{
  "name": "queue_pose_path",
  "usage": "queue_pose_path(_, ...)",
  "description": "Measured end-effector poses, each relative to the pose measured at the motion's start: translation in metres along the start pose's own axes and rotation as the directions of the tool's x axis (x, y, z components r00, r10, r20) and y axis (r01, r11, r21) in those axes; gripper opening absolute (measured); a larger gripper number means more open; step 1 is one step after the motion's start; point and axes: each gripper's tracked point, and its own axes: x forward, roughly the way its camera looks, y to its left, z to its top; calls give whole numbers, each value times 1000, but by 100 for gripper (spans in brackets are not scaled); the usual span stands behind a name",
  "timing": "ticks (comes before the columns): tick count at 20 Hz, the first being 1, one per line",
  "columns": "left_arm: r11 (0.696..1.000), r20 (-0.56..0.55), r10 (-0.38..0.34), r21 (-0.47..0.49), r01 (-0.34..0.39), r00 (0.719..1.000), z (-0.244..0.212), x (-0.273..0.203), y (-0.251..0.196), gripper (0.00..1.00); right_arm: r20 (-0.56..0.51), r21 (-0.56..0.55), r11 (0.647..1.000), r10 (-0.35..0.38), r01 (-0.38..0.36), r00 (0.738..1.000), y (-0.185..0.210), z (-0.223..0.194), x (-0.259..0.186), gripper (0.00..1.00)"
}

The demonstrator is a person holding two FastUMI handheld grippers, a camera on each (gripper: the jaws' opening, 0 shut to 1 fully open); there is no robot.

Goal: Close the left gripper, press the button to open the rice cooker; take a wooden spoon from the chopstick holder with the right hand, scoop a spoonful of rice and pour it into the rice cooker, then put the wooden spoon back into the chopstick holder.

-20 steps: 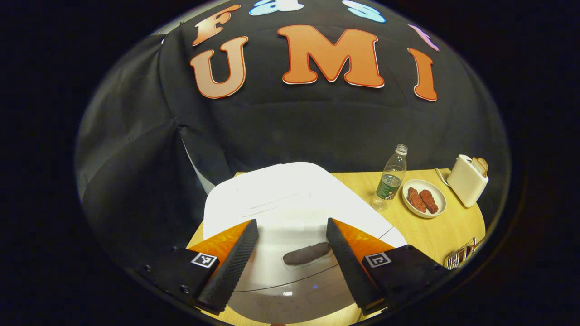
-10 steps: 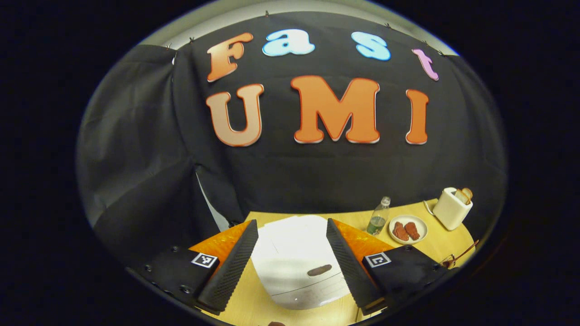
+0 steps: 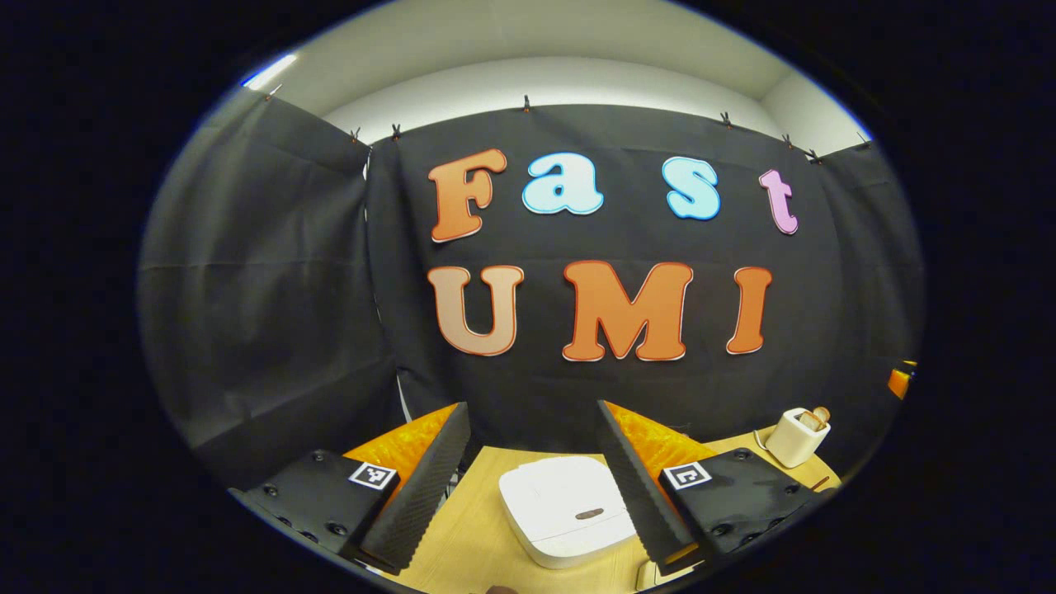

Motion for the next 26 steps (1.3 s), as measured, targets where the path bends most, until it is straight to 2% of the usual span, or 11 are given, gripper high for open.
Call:
queue_pose_path(4,1000,31,12,-4,-12,999,8,-16,2,100,-4,6,1000,-7,7,1000,-3,-4,0,95)
queue_pose_path(26,1000,50,-8,-16,8,999,15,-23,-5,100,-22,-16,999,-28,28,999,-12,-15,-8,95)
